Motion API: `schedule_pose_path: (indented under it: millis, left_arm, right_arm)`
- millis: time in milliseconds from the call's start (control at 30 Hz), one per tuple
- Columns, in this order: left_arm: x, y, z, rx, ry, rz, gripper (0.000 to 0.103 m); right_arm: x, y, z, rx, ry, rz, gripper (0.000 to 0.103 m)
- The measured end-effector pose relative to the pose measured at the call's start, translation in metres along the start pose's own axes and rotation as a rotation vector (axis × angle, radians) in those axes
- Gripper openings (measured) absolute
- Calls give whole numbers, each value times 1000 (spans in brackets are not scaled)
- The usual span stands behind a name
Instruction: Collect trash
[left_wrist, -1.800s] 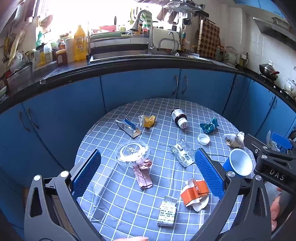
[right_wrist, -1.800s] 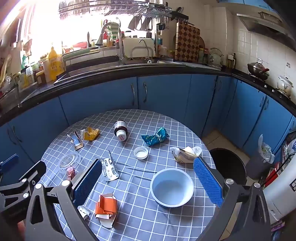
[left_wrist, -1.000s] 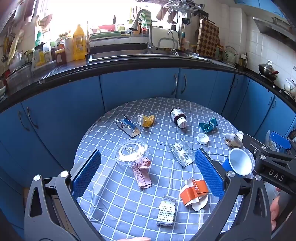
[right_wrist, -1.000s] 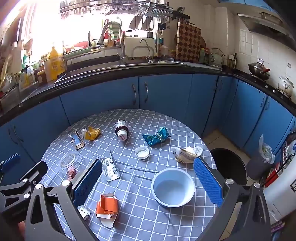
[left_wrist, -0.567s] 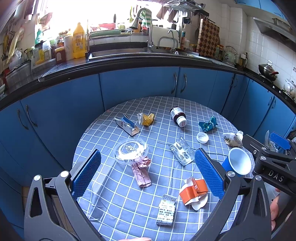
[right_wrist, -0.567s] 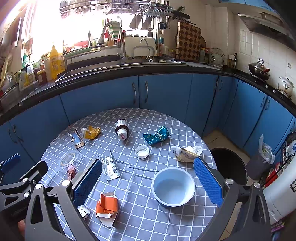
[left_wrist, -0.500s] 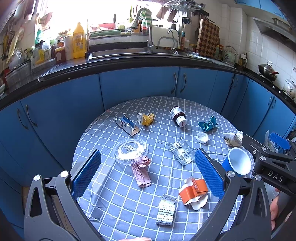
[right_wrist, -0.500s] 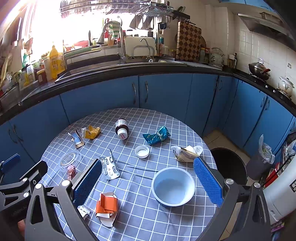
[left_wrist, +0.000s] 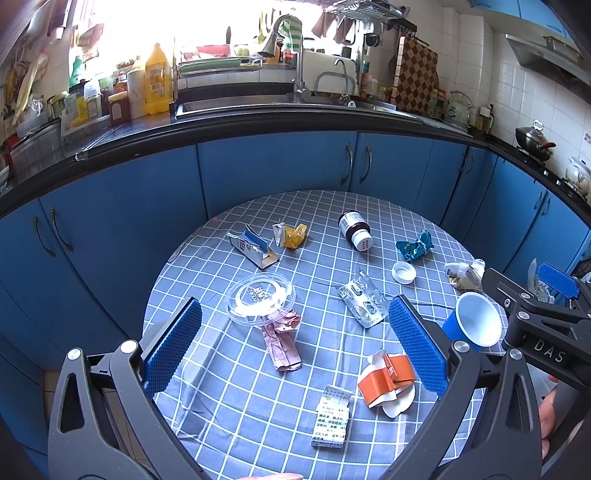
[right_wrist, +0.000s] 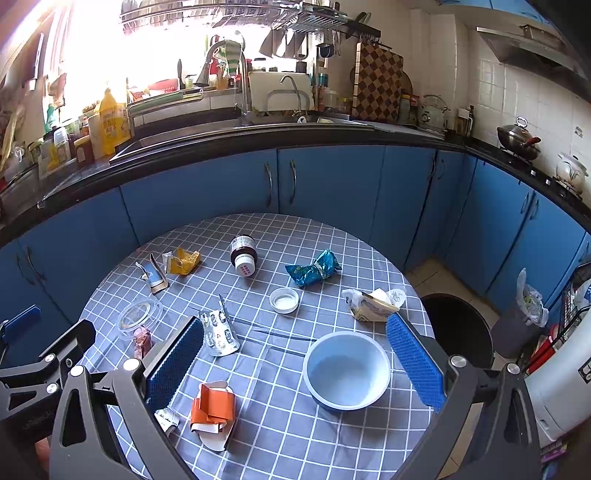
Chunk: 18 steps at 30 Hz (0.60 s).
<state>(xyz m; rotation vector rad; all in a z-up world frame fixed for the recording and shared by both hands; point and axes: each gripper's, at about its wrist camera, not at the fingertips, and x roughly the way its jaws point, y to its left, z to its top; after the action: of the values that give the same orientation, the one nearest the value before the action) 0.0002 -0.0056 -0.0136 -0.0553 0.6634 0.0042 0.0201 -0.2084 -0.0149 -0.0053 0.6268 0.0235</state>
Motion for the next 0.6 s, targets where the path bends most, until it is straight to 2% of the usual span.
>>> schedule_pose_path:
  millis: [600]
  left_arm:
    - [1, 0, -2, -3, 3, -3, 100]
  right_arm:
    - [0, 0, -1, 0, 2, 1, 96]
